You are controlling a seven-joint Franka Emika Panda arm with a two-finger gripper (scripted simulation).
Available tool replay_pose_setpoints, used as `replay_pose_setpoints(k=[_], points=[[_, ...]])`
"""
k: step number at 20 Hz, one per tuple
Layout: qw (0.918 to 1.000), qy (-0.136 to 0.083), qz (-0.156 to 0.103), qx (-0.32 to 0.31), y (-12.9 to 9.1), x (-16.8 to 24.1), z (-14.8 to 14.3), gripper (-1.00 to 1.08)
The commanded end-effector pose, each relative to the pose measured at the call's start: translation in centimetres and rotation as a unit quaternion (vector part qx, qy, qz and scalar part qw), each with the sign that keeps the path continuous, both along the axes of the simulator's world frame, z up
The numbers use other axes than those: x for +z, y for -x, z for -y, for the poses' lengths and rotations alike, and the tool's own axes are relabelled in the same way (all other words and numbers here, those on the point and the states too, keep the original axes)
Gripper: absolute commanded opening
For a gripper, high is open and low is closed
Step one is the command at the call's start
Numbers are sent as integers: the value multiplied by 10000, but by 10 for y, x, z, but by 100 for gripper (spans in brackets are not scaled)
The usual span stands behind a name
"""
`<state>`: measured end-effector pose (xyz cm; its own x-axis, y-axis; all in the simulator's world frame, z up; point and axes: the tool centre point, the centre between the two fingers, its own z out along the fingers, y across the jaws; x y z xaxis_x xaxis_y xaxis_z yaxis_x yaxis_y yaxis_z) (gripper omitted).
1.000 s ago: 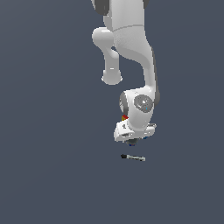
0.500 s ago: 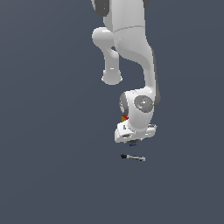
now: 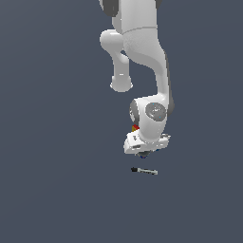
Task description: Pick up a designated object from a clutter of objects.
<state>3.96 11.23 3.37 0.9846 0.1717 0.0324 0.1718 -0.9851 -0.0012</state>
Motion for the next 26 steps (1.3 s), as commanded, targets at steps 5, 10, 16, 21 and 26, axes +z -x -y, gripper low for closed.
replay_pose_setpoints(k=[5,10,16,21,26], points=[[10000,2,-2,0,4,20,5,-100],[10000,6,-14,0,11,50,12,-100],[10000,11,-38,1,22,103,25,-100],[10000,11,-61,1,32,155,37,-100],[10000,10,-86,1,43,211,50,-100]])
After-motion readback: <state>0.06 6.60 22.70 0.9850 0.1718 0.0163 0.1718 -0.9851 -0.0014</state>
